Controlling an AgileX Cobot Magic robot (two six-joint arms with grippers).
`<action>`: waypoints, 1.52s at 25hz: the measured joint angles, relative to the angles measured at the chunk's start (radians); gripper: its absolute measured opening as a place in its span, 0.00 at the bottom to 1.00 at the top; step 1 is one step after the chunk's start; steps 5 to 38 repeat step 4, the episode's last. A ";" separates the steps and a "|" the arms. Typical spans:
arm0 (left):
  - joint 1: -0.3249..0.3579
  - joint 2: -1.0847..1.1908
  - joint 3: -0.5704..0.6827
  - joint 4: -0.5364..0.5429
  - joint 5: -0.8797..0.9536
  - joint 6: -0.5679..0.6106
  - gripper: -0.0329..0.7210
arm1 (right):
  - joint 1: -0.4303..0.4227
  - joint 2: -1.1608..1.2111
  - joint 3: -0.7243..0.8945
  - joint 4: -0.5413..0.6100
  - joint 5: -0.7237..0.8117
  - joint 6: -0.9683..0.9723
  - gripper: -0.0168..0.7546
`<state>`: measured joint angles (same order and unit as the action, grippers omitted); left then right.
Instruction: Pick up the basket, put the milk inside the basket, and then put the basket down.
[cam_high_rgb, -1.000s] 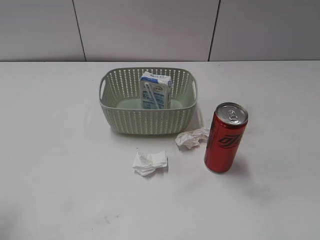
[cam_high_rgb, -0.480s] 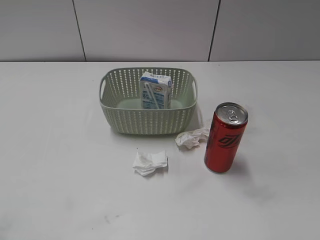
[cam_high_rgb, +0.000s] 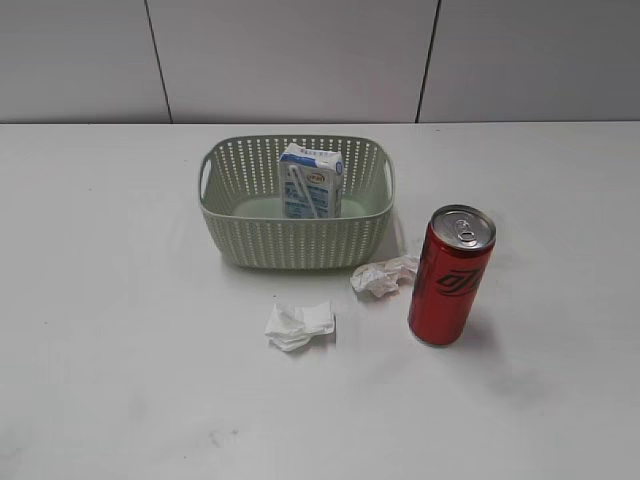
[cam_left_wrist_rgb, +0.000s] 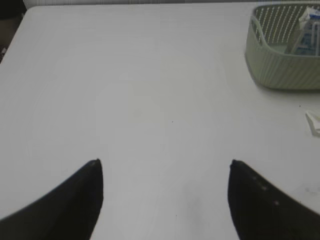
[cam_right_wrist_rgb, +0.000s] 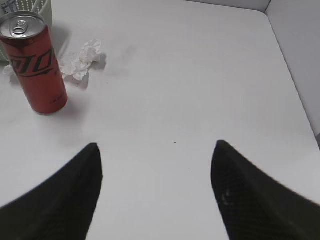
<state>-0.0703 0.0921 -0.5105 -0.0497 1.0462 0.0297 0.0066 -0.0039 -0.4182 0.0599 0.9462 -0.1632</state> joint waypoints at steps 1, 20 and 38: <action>0.000 -0.016 0.000 0.000 0.000 0.000 0.82 | 0.000 0.000 0.000 0.000 0.000 0.000 0.72; 0.000 -0.066 0.000 0.001 0.000 0.000 0.82 | 0.000 0.000 0.000 0.000 0.000 0.000 0.72; 0.000 -0.066 0.000 0.001 0.000 0.000 0.82 | 0.000 0.000 0.000 0.000 0.000 0.000 0.72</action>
